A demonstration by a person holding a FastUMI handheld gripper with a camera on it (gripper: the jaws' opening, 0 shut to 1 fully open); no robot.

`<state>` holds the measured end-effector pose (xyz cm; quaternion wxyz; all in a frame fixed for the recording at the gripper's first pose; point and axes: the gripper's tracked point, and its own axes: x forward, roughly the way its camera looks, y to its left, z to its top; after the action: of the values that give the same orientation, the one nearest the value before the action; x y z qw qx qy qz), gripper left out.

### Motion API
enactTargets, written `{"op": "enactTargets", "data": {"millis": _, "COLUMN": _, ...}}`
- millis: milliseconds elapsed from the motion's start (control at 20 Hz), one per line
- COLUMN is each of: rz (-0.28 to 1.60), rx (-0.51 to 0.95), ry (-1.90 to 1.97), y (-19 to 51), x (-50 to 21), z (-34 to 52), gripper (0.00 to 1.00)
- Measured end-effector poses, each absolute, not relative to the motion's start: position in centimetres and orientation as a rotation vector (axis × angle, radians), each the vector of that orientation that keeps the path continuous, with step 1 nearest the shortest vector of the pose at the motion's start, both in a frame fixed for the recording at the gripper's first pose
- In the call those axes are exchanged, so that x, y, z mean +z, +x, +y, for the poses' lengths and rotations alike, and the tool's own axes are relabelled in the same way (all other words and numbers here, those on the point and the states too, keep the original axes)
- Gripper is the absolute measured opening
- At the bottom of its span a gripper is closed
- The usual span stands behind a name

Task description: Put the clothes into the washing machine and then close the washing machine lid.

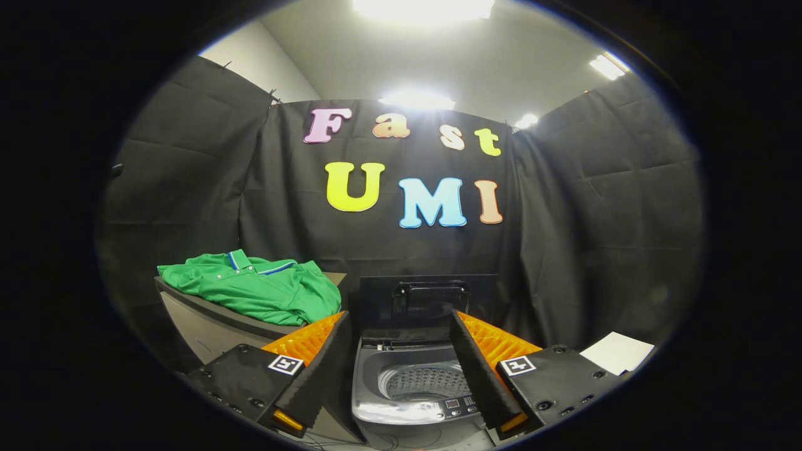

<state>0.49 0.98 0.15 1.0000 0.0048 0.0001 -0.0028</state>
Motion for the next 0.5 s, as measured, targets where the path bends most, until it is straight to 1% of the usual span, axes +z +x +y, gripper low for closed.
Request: {"op": "enactTargets", "data": {"millis": 500, "rz": 0.003, "rx": -0.015, "ry": 0.011, "y": 0.23, "x": 0.08, "z": 0.48, "gripper": 0.98}}
